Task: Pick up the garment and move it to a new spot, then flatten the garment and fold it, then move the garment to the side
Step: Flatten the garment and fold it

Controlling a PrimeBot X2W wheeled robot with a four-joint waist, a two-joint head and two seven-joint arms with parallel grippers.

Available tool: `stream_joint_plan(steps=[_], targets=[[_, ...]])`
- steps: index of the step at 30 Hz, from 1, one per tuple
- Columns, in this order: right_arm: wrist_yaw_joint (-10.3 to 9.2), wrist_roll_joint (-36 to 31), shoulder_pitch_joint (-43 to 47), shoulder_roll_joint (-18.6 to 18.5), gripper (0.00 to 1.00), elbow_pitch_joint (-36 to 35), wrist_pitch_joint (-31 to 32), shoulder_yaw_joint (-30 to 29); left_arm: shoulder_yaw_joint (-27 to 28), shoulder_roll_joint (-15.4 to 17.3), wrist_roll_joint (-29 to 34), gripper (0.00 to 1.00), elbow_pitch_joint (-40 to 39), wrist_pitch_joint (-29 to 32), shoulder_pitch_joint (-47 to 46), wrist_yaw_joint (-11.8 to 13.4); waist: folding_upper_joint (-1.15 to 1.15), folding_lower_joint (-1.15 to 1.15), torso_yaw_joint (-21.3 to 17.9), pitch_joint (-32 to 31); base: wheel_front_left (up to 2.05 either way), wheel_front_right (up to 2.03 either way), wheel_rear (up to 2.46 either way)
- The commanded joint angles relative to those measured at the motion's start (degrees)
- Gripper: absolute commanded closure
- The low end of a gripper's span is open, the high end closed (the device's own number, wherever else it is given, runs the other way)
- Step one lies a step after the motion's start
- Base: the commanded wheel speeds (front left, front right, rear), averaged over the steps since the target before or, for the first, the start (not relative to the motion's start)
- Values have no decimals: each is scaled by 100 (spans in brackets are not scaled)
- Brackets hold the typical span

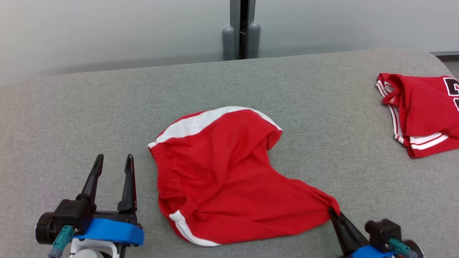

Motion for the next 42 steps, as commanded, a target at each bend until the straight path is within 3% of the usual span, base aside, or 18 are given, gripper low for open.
stream_joint_plan(steps=[1,4,5,6,14,19,25,34,35,36,42], targets=[[-5,-38,249,-56,100,-177,173,-121,6,22,-10,0,-15,-26,-8,21,0,0,-35,-1,0,0,0],[-5,-31,587,-52,100,-571,474,-326,8,22,-12,0,-17,-26,2,21,0,0,-75,-5,0,0,0],[-5,-43,683,-42,55,-667,563,-376,11,22,-14,0,-17,-26,10,22,0,0,-87,-9,0,0,0],[-5,-86,754,-45,0,-769,617,-421,12,22,-15,0,-15,-26,24,24,0,0,-96,-19,0,0,0],[-4,-193,654,-14,0,-1466,727,-555,-17,22,-8,0,-10,-26,1,6,0,0,-66,-8,0,0,0],[-4,-311,303,-199,0,-1615,816,-453,13,21,31,0,-27,-26,-21,-2,0,0,-17,41,0,0,0],[-5,-370,108,-370,0,-1351,1028,-443,-59,21,-9,0,-13,-26,-104,12,0,0,152,119,0,0,0],[-5,-230,224,-320,0,-722,1059,-466,-105,22,-73,0,-34,-26,-156,45,0,0,287,226,0,0,0],[-5,-235,182,-338,30,-644,1053,-437,-108,21,-75,0,-33,-26,-161,47,0,0,290,233,0,0,0],[-5,-209,136,-335,97,-581,1019,-414,-103,22,-74,0,-26,-26,-159,51,0,0,289,237,0,0,0],[-5,-171,-57,-336,100,-338,757,-265,-74,22,-38,0,-16,-26,-160,53,0,0,258,223,0,0,0]])
